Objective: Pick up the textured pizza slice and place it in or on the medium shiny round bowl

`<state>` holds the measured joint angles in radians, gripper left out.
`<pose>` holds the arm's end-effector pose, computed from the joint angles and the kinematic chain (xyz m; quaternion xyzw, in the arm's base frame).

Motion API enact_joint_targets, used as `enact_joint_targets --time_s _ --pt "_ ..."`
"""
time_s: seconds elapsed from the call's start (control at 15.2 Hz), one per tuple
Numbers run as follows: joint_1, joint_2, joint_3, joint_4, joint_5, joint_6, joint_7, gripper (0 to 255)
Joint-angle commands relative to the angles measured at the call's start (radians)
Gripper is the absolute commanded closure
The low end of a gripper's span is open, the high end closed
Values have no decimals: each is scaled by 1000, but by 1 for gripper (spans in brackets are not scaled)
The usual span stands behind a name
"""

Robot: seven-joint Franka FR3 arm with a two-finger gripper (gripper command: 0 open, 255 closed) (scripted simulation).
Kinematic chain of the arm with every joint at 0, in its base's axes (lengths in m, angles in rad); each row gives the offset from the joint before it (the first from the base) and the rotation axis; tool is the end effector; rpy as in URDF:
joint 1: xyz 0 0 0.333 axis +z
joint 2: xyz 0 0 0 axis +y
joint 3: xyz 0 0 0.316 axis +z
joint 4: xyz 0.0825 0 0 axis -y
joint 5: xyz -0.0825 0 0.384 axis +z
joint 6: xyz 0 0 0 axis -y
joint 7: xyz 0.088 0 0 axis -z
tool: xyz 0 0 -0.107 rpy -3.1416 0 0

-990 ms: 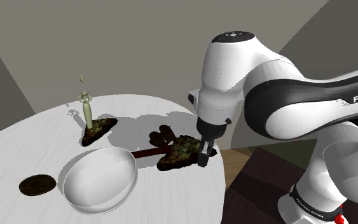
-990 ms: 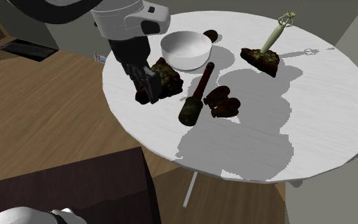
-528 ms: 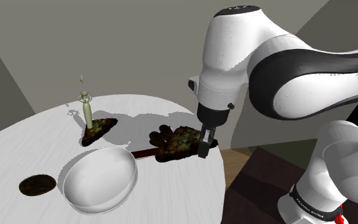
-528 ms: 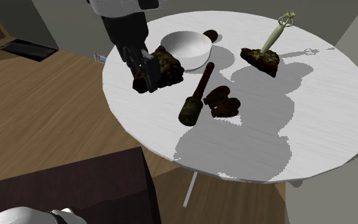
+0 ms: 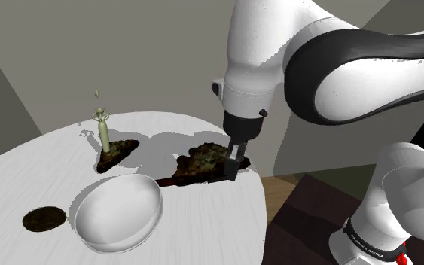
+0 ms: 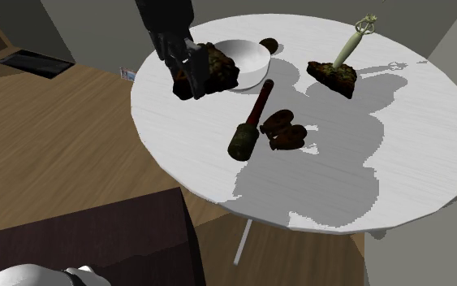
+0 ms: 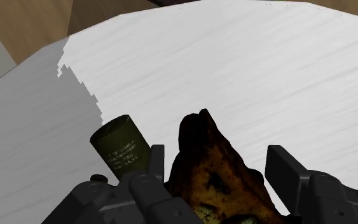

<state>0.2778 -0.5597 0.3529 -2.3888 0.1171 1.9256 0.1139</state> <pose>0.3098 0.2532 0.5129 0.9751 0.2160 0.0460 0.0223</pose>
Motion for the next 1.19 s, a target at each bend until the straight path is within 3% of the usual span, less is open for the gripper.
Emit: enact_joint_targets --time_s 0.0,0.53,0.92,1.12 --pt "-14 92 33 74 -15 17 34 255" --pt "-46 435 146 382 -142 30 188 255" --pt "1 741 195 705 -308 -40 322 255" --pt "4 745 188 670 -312 -1 327 255"
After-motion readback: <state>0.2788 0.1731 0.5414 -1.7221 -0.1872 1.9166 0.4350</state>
